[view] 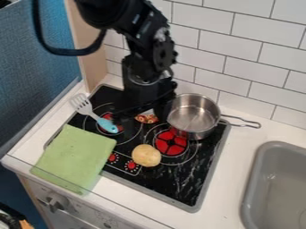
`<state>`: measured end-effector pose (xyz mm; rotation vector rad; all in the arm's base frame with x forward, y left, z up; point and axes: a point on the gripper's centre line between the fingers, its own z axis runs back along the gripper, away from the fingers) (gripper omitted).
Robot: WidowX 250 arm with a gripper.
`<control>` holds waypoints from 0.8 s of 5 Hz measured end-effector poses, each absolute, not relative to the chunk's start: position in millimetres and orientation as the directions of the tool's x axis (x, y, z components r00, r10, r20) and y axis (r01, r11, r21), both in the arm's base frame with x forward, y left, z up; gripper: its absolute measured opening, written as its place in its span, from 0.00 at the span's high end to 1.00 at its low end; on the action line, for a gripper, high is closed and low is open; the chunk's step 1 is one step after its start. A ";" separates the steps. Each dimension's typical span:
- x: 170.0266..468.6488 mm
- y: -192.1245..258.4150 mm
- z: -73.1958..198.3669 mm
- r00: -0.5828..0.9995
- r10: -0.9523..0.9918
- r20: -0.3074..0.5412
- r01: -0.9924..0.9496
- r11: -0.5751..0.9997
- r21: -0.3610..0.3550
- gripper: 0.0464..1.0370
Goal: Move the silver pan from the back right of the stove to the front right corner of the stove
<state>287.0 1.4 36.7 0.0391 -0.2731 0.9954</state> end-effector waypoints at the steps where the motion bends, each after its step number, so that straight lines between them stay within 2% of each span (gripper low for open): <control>1: 310.3 -12.1 33.6 0.517 0.813 0.268 -0.817 0.562 -0.129 0.04; 2: 331.2 -17.4 19.4 0.533 0.806 0.256 -0.809 0.575 -0.125 0.04; 3: 344.3 -13.5 5.0 0.536 0.807 0.247 -0.816 0.570 -0.091 0.04; 4: 351.5 -18.7 -12.3 0.555 0.806 0.206 -0.814 0.577 -0.067 0.04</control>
